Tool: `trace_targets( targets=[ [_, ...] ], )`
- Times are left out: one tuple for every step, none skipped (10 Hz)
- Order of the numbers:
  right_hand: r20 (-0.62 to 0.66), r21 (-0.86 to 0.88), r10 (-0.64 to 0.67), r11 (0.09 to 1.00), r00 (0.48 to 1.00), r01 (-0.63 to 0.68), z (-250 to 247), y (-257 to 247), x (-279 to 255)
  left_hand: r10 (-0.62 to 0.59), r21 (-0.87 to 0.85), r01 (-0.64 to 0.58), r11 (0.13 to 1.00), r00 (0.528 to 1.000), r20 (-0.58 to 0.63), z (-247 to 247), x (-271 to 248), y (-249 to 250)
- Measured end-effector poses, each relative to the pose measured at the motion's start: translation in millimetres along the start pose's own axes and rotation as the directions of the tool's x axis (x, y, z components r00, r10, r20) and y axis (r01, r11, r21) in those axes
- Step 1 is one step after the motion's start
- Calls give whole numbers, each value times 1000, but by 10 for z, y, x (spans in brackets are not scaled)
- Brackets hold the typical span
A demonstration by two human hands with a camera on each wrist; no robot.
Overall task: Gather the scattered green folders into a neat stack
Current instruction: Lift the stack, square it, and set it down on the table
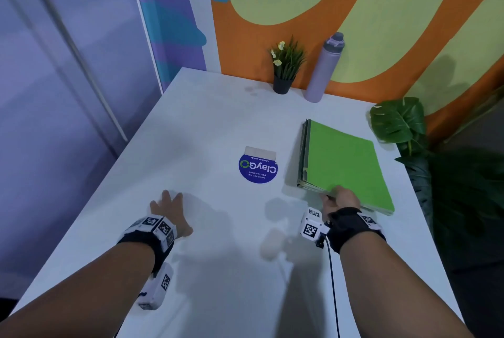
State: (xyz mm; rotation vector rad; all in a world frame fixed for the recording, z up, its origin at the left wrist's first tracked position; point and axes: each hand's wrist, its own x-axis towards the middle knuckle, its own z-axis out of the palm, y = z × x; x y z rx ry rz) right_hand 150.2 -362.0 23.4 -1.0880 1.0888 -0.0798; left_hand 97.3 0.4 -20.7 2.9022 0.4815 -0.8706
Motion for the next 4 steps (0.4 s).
trace_targets(
  targets=[
    [-7, -566, -165, 814, 986, 132, 36, -55, 53, -2, -18, 2, 1000, 1000, 28, 55, 82, -35],
    [66, -807, -249, 557, 966, 199, 58, -89, 96, -9, 8, 9, 1000, 1000, 3, 96, 109, -31],
    [131, -829, -281, 494, 951, 261, 12, -121, -33, -1, 2, 1, 1000, 1000, -10, 94, 82, -24],
    [208, -815, -260, 486, 943, 315, -15, -123, -147, 8, -5, -8, 1000, 1000, 0, 79, 69, -52]
  ],
)
